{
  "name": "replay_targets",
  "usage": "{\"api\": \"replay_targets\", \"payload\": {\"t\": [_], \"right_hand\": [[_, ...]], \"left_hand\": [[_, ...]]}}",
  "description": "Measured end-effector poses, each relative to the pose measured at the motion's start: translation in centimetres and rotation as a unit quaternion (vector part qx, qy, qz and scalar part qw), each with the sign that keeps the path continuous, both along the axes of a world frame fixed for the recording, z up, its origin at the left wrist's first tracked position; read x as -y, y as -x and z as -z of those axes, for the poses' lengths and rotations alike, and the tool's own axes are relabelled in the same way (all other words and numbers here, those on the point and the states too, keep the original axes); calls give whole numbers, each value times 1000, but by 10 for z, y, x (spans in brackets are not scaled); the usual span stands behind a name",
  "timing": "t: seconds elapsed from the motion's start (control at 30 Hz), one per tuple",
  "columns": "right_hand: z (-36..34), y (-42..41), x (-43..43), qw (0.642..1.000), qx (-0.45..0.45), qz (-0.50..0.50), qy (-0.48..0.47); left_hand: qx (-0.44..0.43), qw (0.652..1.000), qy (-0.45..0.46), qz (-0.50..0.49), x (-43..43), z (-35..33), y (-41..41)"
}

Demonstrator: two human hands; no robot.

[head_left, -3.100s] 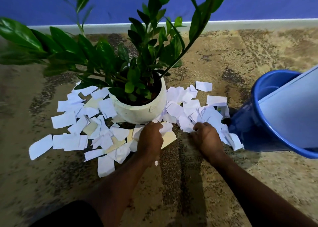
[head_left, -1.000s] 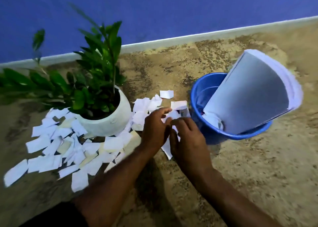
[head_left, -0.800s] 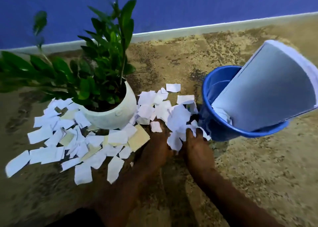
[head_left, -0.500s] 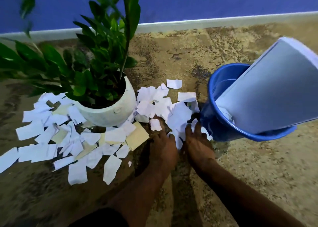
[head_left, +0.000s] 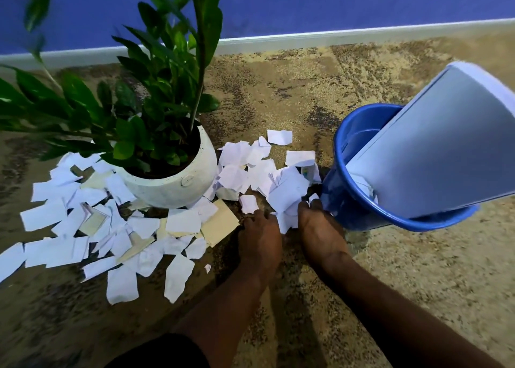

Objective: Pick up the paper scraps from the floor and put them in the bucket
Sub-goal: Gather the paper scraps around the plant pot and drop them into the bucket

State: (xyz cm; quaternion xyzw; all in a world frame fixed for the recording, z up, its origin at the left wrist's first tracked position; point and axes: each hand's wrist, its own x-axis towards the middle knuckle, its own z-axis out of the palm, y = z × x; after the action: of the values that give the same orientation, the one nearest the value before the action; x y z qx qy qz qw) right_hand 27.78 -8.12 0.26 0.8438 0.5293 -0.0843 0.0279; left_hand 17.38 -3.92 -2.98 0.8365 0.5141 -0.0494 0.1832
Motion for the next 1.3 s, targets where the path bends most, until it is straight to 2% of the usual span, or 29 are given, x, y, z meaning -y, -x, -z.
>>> {"api": "replay_targets", "payload": {"t": [0.23, 0.4, 0.47, 0.63, 0.73, 0.87, 1.0, 1.17, 1.23, 1.3], "right_hand": [[-60, 5, -4, 981, -108, 30, -157], [-132, -4, 3, 929, -112, 78, -345], [-156, -16, 7, 907, -107, 110, -392], [-178, -61, 11, 860, -165, 221, -430], [-174, -78, 18, 858, -172, 242, -420], [-164, -88, 28, 876, -178, 236, -381], [-159, -90, 36, 865, -177, 216, -416], [-160, -62, 39, 839, -149, 113, -512], [-153, -49, 37, 839, -150, 67, -519], [-141, -36, 35, 843, -152, 38, -515]], "left_hand": [[107, 990, -28, -83, -8, -17, 20], [232, 963, -72, -115, -21, -90, 8], [272, 950, -99, -113, -27, -125, -1], [310, 943, -104, -62, -24, -183, -43], [299, 949, -97, 3, -12, -190, -74], [292, 951, -68, 73, -6, -187, -101], [326, 936, -88, 104, -13, -181, -106], [406, 902, -142, 43, -31, -165, -78], [413, 901, -137, 4, -38, -142, -65], [386, 916, -109, -4, -40, -114, -53]]}}
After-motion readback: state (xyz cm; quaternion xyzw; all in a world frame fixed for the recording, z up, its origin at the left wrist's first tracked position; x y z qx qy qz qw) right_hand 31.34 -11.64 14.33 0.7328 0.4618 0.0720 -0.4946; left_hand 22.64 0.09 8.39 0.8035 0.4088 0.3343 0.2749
